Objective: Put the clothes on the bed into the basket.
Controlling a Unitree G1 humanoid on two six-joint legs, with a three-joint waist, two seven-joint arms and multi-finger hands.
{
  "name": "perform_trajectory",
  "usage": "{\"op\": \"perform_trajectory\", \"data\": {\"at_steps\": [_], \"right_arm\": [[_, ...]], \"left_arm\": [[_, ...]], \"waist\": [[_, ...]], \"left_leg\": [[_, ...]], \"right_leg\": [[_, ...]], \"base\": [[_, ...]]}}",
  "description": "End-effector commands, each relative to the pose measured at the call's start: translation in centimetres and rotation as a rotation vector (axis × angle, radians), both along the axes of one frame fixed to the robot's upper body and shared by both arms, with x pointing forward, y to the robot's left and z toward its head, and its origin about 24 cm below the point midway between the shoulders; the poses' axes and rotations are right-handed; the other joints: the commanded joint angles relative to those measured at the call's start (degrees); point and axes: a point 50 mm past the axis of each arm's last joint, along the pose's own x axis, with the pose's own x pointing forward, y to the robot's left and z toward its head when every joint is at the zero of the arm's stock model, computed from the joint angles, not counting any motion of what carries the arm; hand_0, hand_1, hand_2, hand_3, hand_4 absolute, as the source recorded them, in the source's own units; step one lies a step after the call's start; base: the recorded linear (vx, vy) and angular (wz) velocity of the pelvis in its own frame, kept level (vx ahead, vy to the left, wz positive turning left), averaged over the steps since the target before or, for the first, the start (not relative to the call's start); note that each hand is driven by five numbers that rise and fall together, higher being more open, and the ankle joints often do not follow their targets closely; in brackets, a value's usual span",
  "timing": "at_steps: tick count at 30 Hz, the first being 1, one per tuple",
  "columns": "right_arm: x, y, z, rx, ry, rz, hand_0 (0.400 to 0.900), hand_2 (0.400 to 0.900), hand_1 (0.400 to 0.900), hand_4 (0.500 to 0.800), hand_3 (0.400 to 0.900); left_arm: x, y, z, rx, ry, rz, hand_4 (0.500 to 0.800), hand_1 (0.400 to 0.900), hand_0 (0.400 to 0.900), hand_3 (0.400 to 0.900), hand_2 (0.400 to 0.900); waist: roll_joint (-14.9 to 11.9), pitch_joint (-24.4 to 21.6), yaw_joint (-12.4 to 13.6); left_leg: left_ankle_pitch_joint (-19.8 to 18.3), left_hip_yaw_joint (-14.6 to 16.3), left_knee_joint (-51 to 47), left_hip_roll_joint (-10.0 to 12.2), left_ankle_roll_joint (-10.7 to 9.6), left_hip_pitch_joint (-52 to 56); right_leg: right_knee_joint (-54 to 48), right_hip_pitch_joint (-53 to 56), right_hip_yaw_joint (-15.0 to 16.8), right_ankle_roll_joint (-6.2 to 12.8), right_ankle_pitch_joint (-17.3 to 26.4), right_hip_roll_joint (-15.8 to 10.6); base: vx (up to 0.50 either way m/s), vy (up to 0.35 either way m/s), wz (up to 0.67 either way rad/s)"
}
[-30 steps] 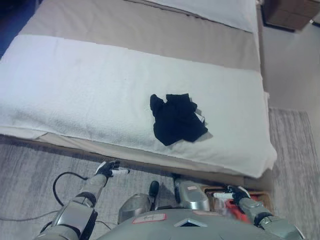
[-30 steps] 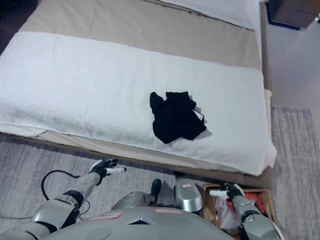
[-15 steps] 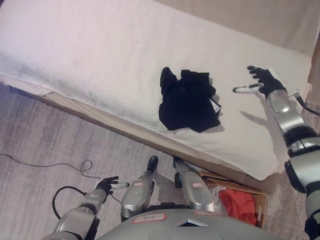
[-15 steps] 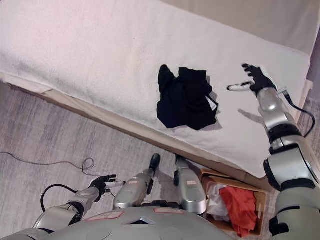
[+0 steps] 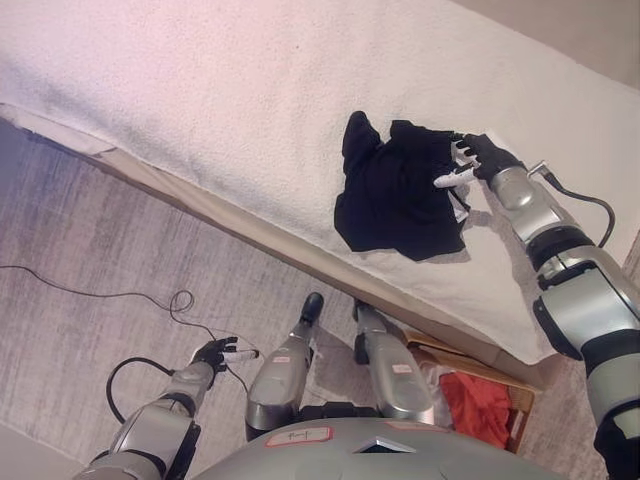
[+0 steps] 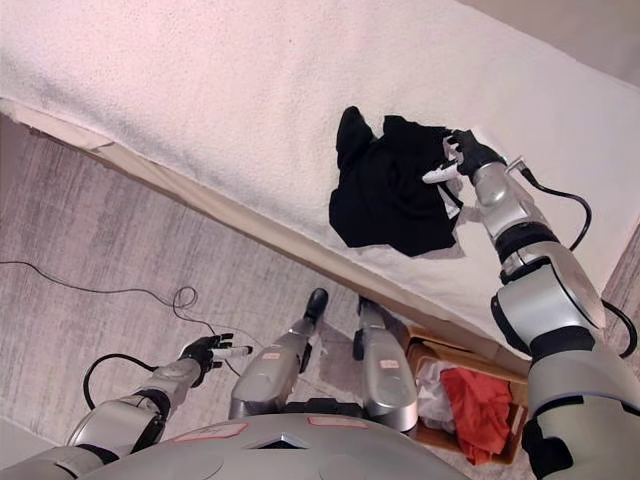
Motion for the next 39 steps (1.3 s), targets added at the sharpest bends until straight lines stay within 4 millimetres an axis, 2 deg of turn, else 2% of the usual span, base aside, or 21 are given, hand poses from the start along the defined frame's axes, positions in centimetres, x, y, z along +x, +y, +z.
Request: {"op": "perform_trajectory", "data": {"at_steps": [1,7,16,17,18,30,39], "right_arm": [[1.9,0.5,4.8,-0.033,-0.151,-0.002,0.900,0.900,0.900,0.800,0.900],[1.9,0.5,4.6,0.002,-0.153,-0.016,0.900,0.900,0.900,0.800,0.900],[1.9,1.6,3.4,0.060,-0.116,-0.017,0.900,0.900,0.900,0.800,0.900],[1.9,1.6,3.4,0.060,-0.116,-0.017,0.631,0.631,0.631,0.639,0.631],[1.9,1.6,3.2,0.062,-0.108,-0.018,0.408,0.408,0.408,0.505,0.408],[1.7,1.8,2.5,0.072,-0.086,-0.014,0.400,0.400,0.400,0.500,0.400],[1.8,2.1,2.6,0.081,-0.088,-0.002,0.400,0.400,0.400,0.500,0.400]], "left_arm": [[-1.9,2.7,0.3,0.097,0.055,0.028,0.800,0.900,0.900,0.900,0.900],[-1.9,2.7,0.3,0.098,0.056,0.021,0.800,0.900,0.900,0.900,0.900],[-1.5,2.2,0.3,0.094,0.044,-0.005,0.800,0.900,0.900,0.900,0.900],[-1.5,2.2,0.3,0.094,0.044,-0.005,0.800,0.900,0.900,0.900,0.900],[-1.3,2.2,0.3,0.094,0.039,-0.008,0.800,0.900,0.900,0.900,0.900],[-1.5,2.4,0.3,0.105,0.042,-0.009,0.800,0.900,0.900,0.900,0.900],[-1.8,2.7,0.3,0.112,0.053,-0.006,0.800,0.900,0.900,0.900,0.900]], "waist": [[1.16,0.40,0.25],[2.54,1.02,0.72],[4.32,0.97,1.26],[4.31,0.97,1.27],[4.47,0.96,1.33],[5.20,0.89,1.39],[4.47,0.63,1.07]], "left_leg": [[-1.62,2.82,-0.59,4.47,-0.73,2.58],[-1.19,1.99,-0.61,4.42,-0.99,1.81],[-1.18,2.01,-0.61,4.02,-0.79,1.39],[-1.19,2.02,-0.60,4.02,-0.79,1.38],[-1.16,1.98,-0.55,3.98,-0.74,1.28],[-1.19,2.56,-0.62,3.74,-0.53,1.28],[-1.57,3.05,-0.58,3.63,-0.32,1.79]], "right_leg": [[11.81,-7.50,4.18,2.97,-6.66,-1.22],[13.19,-8.59,3.57,2.72,-7.71,-1.15],[14.02,-9.25,3.83,2.85,-8.32,-1.06],[14.02,-9.26,3.84,2.85,-8.31,-1.06],[13.97,-9.24,3.85,2.88,-8.22,-1.18],[13.65,-9.08,4.40,2.94,-7.84,-1.65],[12.87,-8.27,4.97,3.07,-7.22,-1.68]], "base": [[0.01,-0.036,0.17],[0.01,-0.032,0.10],[0.00,-0.005,0.00],[0.00,0.000,0.00],[0.00,0.000,0.00],[0.00,0.007,-0.02],[-0.01,0.016,-0.06]]}}
